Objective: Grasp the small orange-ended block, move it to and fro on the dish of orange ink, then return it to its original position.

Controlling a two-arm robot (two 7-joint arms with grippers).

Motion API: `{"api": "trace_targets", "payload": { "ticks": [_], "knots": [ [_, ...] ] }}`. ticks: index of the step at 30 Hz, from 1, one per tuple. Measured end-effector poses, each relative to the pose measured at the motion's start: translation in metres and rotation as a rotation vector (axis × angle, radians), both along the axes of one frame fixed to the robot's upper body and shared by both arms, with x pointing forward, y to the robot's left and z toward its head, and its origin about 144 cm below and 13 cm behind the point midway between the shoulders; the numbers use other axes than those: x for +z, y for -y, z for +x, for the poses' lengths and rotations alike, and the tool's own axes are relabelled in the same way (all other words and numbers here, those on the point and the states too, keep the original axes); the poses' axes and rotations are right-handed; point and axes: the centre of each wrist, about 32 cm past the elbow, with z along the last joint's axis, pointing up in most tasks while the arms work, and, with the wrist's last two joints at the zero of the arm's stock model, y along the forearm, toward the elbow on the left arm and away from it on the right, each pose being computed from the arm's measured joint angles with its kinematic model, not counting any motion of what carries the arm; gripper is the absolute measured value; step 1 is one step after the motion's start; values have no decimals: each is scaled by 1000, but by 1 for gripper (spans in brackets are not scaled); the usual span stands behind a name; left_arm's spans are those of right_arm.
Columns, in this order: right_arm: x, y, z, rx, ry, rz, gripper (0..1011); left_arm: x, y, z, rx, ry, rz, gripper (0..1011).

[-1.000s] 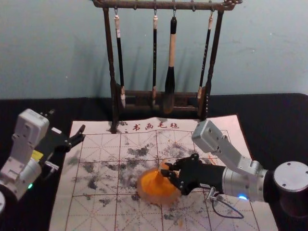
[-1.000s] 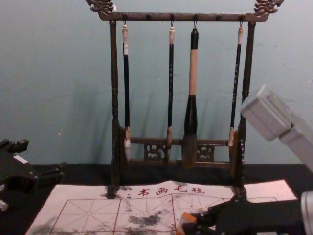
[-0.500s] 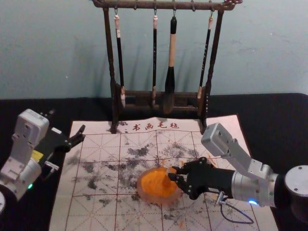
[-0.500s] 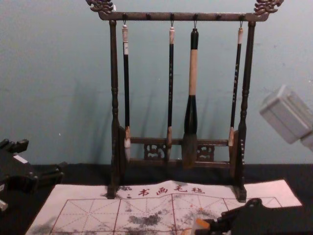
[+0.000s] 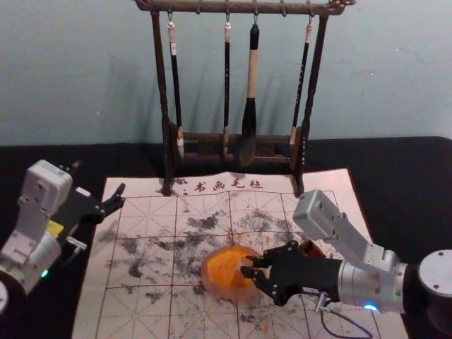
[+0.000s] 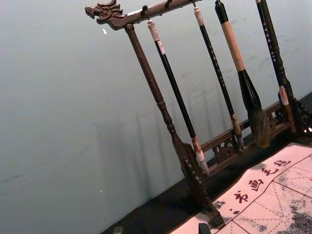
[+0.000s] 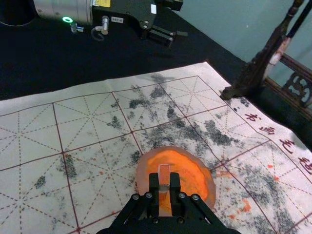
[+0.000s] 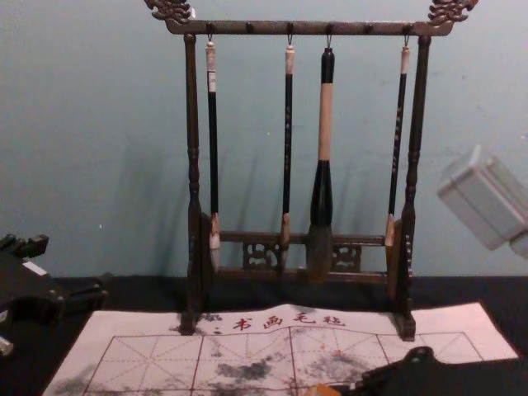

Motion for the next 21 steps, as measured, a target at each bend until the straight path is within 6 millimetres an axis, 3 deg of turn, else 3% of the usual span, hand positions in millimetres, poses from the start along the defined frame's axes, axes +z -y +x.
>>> {"api": "trace_targets", "payload": {
  "ticks": [21],
  "knots": [
    [-1,-5,17,-46,22,-7,95,0,0,0,0,0,0,1001]
  ]
}}
